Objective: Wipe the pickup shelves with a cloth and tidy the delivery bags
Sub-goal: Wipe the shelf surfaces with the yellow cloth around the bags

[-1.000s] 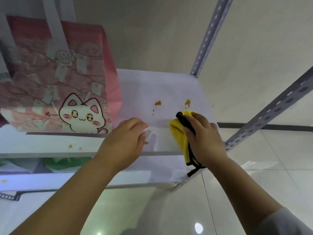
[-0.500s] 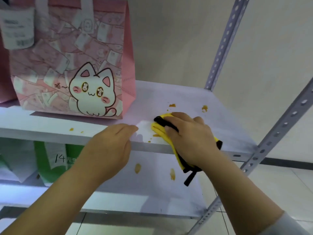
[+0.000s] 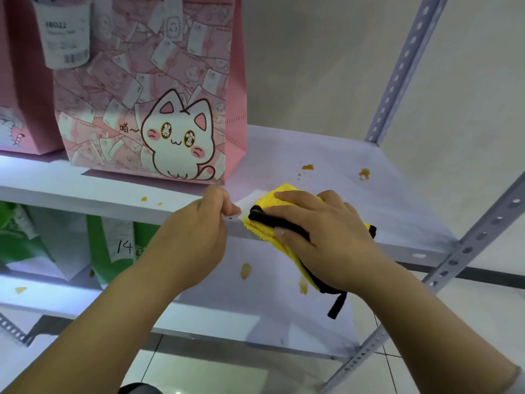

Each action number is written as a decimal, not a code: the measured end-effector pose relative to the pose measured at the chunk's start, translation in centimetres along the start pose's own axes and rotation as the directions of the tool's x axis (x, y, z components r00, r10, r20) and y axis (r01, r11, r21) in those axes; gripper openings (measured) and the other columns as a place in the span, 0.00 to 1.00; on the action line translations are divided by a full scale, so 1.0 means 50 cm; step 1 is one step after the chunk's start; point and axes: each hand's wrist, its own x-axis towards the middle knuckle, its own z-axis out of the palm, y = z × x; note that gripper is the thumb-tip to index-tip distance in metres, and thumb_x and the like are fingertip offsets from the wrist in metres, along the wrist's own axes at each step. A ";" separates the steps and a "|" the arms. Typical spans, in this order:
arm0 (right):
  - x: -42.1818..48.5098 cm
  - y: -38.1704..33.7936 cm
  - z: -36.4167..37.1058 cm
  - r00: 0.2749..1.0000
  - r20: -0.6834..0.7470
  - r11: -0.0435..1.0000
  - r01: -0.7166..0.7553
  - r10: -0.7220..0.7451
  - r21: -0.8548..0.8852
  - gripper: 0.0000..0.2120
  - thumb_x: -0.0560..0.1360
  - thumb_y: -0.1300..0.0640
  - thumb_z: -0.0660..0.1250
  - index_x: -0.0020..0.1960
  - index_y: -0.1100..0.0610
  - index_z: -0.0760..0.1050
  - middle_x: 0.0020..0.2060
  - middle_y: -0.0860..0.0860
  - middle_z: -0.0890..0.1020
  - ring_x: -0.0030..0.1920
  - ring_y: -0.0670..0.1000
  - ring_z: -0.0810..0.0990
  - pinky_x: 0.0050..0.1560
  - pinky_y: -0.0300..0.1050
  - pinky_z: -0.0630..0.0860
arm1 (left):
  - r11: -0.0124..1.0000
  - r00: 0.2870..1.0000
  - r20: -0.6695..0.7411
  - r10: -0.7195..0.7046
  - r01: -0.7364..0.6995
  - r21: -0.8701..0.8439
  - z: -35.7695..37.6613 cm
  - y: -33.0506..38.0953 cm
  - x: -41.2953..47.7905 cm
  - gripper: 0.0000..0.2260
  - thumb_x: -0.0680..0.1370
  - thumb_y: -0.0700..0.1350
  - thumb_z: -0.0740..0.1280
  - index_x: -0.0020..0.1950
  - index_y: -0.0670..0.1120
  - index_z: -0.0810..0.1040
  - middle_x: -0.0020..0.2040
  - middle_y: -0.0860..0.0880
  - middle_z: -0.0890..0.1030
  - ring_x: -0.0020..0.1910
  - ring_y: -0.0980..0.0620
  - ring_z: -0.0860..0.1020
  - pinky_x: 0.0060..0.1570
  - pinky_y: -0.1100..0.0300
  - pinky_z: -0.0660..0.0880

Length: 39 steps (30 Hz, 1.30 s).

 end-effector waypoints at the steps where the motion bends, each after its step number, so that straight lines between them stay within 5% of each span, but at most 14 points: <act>1: -0.001 -0.004 0.002 1.000 -0.004 1.000 -0.014 0.014 -0.021 0.18 0.79 0.42 0.51 0.68 0.34 0.62 0.70 0.36 0.62 0.54 0.55 0.65 0.52 0.50 0.65 | 1.000 1.000 0.007 0.011 -0.011 0.005 -0.001 -0.001 0.002 0.12 0.77 0.37 0.56 0.46 0.54 0.59 0.54 0.54 0.81 0.46 0.47 0.79 0.38 0.53 0.73; 8: -0.022 -0.023 0.022 0.994 -0.097 0.994 0.035 -0.045 -0.101 0.17 0.78 0.47 0.60 0.67 0.40 0.69 0.68 0.44 0.70 0.51 0.61 0.69 0.45 0.51 0.67 | 0.996 0.999 -0.016 0.042 -0.040 0.085 0.000 0.012 0.010 0.04 0.76 0.42 0.56 0.45 0.51 0.64 0.43 0.48 0.81 0.36 0.45 0.75 0.29 0.53 0.69; 13: -0.043 0.086 -0.029 0.970 -0.008 0.969 -0.242 0.243 0.043 0.18 0.78 0.43 0.50 0.67 0.32 0.62 0.67 0.38 0.66 0.56 0.56 0.68 0.56 0.53 0.69 | 0.979 0.996 -0.024 0.081 -0.075 0.188 0.000 0.035 0.025 0.06 0.76 0.45 0.62 0.51 0.47 0.75 0.41 0.51 0.80 0.40 0.47 0.77 0.34 0.57 0.70; 17: 0.012 0.129 -0.055 0.917 0.117 0.918 -0.391 0.382 0.067 0.19 0.80 0.48 0.50 0.68 0.35 0.65 0.66 0.45 0.68 0.62 0.60 0.67 0.64 0.53 0.64 | 0.960 0.994 0.035 0.104 -0.110 0.256 0.007 0.055 0.053 0.10 0.77 0.50 0.57 0.50 0.49 0.76 0.43 0.52 0.78 0.42 0.49 0.75 0.37 0.55 0.73; 24: 0.006 0.079 -0.027 0.988 0.150 0.998 -0.037 0.044 -0.052 0.21 0.79 0.42 0.51 0.72 0.33 0.54 0.74 0.41 0.57 0.60 0.56 0.63 0.60 0.55 0.63 | 0.964 0.995 0.057 0.086 -0.098 0.246 0.035 0.053 0.061 0.13 0.78 0.52 0.58 0.44 0.50 0.80 0.40 0.52 0.77 0.40 0.50 0.74 0.34 0.56 0.70; 31: 0.056 0.121 -0.032 0.975 0.213 0.998 -0.069 0.068 0.000 0.19 0.80 0.43 0.50 0.70 0.30 0.55 0.73 0.41 0.59 0.58 0.54 0.62 0.62 0.49 0.59 | 0.963 0.994 0.050 0.099 -0.108 0.248 0.032 0.051 0.062 0.14 0.78 0.53 0.56 0.42 0.50 0.78 0.38 0.52 0.77 0.35 0.53 0.69 0.31 0.59 0.61; 35: 0.134 0.155 -0.025 0.981 0.180 0.997 -0.061 0.068 -0.045 0.19 0.81 0.44 0.52 0.70 0.33 0.59 0.73 0.48 0.63 0.63 0.46 0.58 0.52 0.36 0.49 | 0.956 0.994 0.064 0.083 -0.098 0.275 0.030 0.049 0.065 0.15 0.78 0.54 0.54 0.43 0.51 0.77 0.40 0.53 0.77 0.35 0.54 0.67 0.32 0.60 0.61; 39: 0.223 0.210 -0.005 0.954 0.133 0.962 -0.262 0.270 -0.078 0.19 0.80 0.41 0.51 0.70 0.36 0.62 0.66 0.52 0.69 0.64 0.61 0.66 0.67 0.55 0.62 | 0.960 0.993 0.084 0.085 -0.104 0.261 0.026 0.044 0.071 0.15 0.78 0.54 0.55 0.41 0.51 0.78 0.37 0.53 0.75 0.34 0.53 0.68 0.31 0.60 0.62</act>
